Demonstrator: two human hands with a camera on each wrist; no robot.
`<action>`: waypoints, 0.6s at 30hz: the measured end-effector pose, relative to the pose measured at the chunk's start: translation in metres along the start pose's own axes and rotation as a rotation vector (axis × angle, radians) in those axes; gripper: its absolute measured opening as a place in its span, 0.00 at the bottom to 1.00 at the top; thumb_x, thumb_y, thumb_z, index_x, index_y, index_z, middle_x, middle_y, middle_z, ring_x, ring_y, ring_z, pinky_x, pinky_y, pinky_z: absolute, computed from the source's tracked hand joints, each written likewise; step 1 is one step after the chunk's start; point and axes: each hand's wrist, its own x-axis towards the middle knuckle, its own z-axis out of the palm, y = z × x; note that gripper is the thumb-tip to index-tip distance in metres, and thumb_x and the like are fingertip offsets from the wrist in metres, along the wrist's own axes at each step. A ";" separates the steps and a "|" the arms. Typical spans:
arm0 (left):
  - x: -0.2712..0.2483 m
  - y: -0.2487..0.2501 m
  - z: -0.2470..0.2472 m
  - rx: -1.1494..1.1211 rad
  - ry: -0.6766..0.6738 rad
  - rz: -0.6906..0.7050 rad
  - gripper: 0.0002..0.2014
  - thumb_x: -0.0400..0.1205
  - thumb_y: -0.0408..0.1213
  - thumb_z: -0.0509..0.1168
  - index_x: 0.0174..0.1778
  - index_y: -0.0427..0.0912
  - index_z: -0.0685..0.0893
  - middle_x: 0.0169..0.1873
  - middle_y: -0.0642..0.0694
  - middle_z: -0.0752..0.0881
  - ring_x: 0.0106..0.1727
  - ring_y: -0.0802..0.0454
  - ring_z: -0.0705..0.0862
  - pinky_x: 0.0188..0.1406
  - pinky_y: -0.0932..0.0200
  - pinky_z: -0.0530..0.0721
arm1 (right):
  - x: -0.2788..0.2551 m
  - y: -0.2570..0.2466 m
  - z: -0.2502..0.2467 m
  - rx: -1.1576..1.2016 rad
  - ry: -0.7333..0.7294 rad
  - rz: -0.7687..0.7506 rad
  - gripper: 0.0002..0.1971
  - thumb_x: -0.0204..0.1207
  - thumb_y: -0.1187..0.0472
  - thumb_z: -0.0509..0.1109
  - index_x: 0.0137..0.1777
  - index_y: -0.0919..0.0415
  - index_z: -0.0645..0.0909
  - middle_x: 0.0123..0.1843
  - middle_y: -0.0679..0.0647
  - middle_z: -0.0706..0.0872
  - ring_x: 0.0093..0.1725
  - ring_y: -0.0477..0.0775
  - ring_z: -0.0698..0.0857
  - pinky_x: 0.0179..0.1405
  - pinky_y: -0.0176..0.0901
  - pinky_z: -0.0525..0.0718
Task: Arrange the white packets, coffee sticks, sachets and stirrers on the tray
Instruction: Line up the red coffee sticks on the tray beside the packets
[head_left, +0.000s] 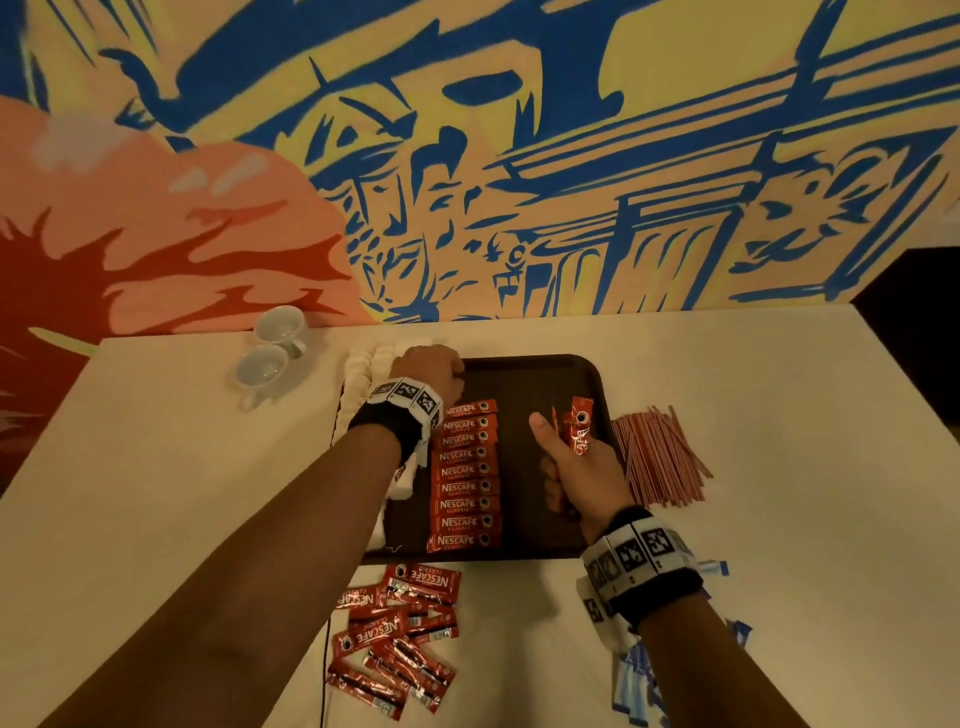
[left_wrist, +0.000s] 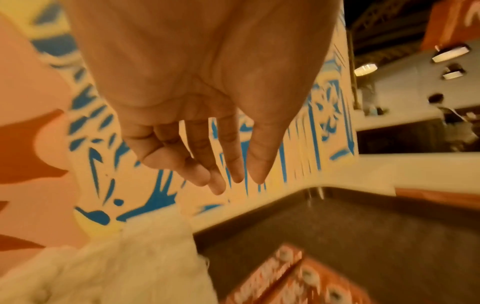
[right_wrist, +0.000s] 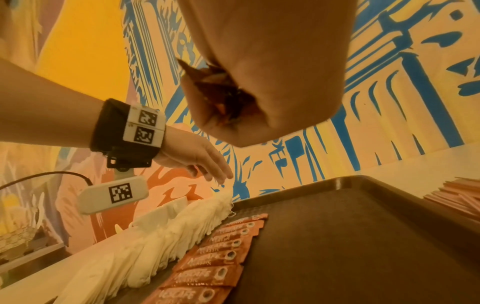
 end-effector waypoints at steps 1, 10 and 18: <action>-0.008 0.001 -0.011 -0.061 0.041 -0.017 0.13 0.81 0.45 0.70 0.61 0.53 0.87 0.62 0.49 0.87 0.65 0.45 0.83 0.66 0.50 0.81 | -0.003 -0.003 0.002 0.017 0.003 -0.004 0.20 0.77 0.41 0.77 0.35 0.53 0.76 0.26 0.50 0.75 0.23 0.48 0.72 0.23 0.40 0.71; -0.130 0.006 -0.065 -0.782 0.041 0.040 0.09 0.81 0.44 0.73 0.56 0.54 0.90 0.50 0.56 0.90 0.54 0.60 0.87 0.60 0.56 0.84 | -0.043 -0.026 0.035 0.079 -0.072 -0.149 0.20 0.80 0.39 0.71 0.37 0.54 0.78 0.24 0.45 0.81 0.20 0.42 0.78 0.23 0.38 0.74; -0.217 0.023 -0.080 -0.983 -0.009 0.185 0.11 0.82 0.39 0.73 0.59 0.48 0.89 0.47 0.52 0.91 0.46 0.61 0.90 0.40 0.72 0.82 | -0.078 -0.036 0.059 0.123 -0.116 -0.228 0.28 0.77 0.30 0.66 0.46 0.59 0.83 0.39 0.57 0.91 0.43 0.58 0.91 0.50 0.56 0.87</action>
